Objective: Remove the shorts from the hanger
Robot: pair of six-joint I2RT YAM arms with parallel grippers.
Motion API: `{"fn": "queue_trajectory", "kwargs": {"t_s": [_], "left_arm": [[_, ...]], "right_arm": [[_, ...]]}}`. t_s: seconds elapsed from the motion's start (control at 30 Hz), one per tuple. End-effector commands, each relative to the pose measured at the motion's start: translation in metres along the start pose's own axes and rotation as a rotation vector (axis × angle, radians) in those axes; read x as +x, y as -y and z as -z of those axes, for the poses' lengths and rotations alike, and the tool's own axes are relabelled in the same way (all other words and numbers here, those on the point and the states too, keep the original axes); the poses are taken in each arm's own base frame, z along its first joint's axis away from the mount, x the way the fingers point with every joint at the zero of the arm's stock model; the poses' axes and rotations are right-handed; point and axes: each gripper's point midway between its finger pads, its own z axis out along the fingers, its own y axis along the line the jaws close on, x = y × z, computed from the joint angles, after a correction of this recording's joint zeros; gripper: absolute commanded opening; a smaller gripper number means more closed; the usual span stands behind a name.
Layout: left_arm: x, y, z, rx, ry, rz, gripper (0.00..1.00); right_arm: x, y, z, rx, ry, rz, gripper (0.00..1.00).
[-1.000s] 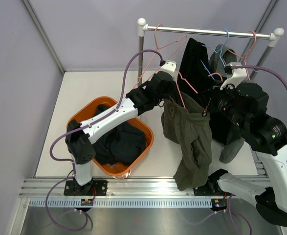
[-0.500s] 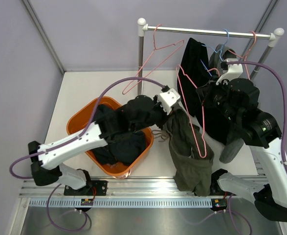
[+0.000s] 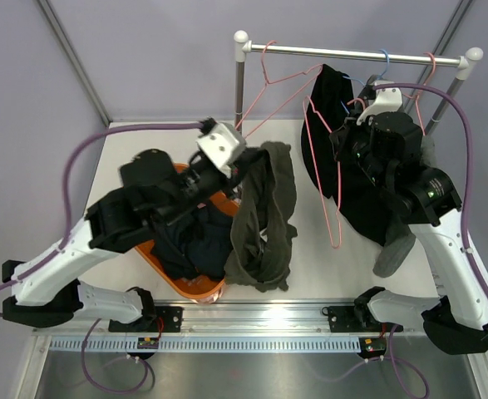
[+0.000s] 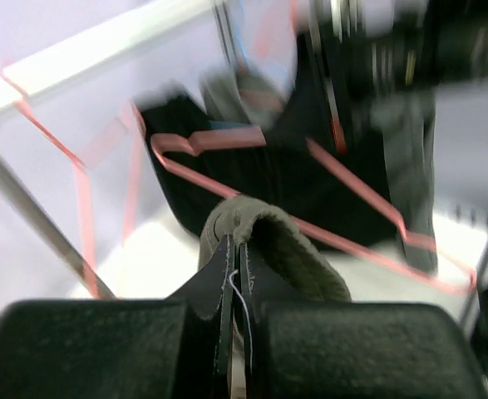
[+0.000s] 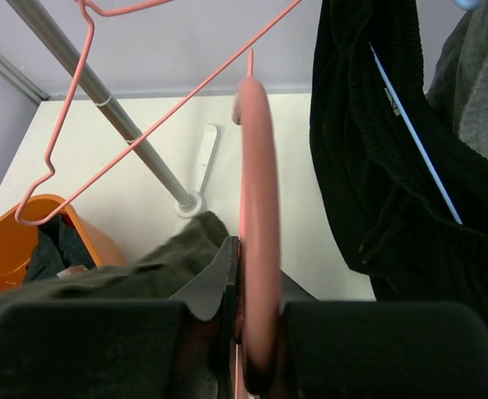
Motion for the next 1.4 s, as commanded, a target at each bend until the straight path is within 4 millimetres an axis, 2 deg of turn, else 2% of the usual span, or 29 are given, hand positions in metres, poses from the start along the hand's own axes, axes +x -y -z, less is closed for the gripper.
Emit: {"fn": "queue_trajectory", "kwargs": {"t_s": [0.0,0.1,0.17,0.23,0.43,0.53,0.63,0.7,0.73,0.77,0.87,0.9,0.97,1.0,1.07,1.13,1.17,1.2,1.23,1.27,1.33,1.37], "left_arm": [[-0.152,-0.063,0.079,-0.159,0.470,0.018,0.00],[-0.193,-0.083,0.113,-0.223,0.603,-0.018,0.00],[-0.208,-0.098,0.130,-0.291,0.667,-0.025,0.00],[-0.215,-0.108,0.144,-0.336,0.691,-0.056,0.00],[-0.215,-0.116,0.158,-0.368,0.695,-0.059,0.00],[-0.207,-0.118,0.157,-0.381,0.675,-0.049,0.00],[-0.192,-0.117,0.147,-0.393,0.625,-0.046,0.00],[-0.172,-0.115,0.133,-0.404,0.570,-0.037,0.00],[-0.166,-0.117,0.135,-0.418,0.559,-0.026,0.00],[-0.146,-0.111,0.121,-0.409,0.511,-0.030,0.00],[-0.119,-0.112,0.113,-0.449,0.455,0.008,0.00],[-0.097,-0.109,0.101,-0.459,0.401,0.003,0.00],[-0.073,-0.113,0.100,-0.506,0.347,0.045,0.00],[-0.048,-0.109,0.091,-0.516,0.292,0.046,0.00],[-0.019,-0.115,0.095,-0.571,0.233,0.110,0.00],[0.028,-0.120,0.093,-0.645,0.123,0.167,0.00],[0.044,-0.123,0.095,-0.670,0.084,0.189,0.00],[0.066,-0.125,0.102,-0.690,0.016,0.196,0.00],[0.090,-0.125,0.103,-0.726,-0.008,0.285,0.00],[0.106,-0.125,0.108,-0.746,-0.036,0.313,0.00],[0.155,-0.126,0.125,-0.827,-0.126,0.400,0.00],[0.170,-0.126,0.130,-0.847,-0.160,0.423,0.00]], "right_arm": [[-0.024,-0.002,0.008,0.001,0.074,-0.013,0.00],[-0.023,-0.001,0.009,0.003,0.073,-0.010,0.00],[-0.025,0.000,0.011,0.002,0.076,-0.008,0.00],[-0.024,0.001,0.011,0.006,0.075,-0.004,0.00],[-0.024,0.002,0.011,0.010,0.076,0.002,0.00],[-0.023,0.000,0.010,0.003,0.074,0.001,0.00],[-0.020,0.000,0.008,0.004,0.067,0.002,0.00],[-0.019,-0.001,0.007,0.001,0.066,0.000,0.00],[-0.019,-0.001,0.007,-0.001,0.066,0.000,0.00],[-0.018,-0.002,0.006,-0.004,0.065,-0.001,0.00],[-0.017,-0.002,0.006,-0.008,0.062,0.001,0.00],[-0.017,-0.002,0.006,-0.008,0.063,-0.001,0.00],[-0.017,-0.003,0.006,-0.016,0.063,0.002,0.00],[-0.016,-0.003,0.007,-0.019,0.062,0.003,0.00],[-0.017,-0.005,0.008,-0.028,0.062,0.008,0.00],[-0.017,-0.006,0.008,-0.036,0.060,0.011,0.00],[-0.016,-0.007,0.006,-0.039,0.056,0.015,0.00],[-0.018,-0.008,0.006,-0.041,0.057,0.017,0.00],[-0.018,-0.009,0.006,-0.044,0.055,0.021,0.00],[-0.017,-0.009,0.004,-0.041,0.053,0.024,0.00],[-0.017,-0.009,0.002,-0.041,0.048,0.028,0.00],[-0.015,-0.010,0.000,-0.043,0.042,0.030,0.00]]}}
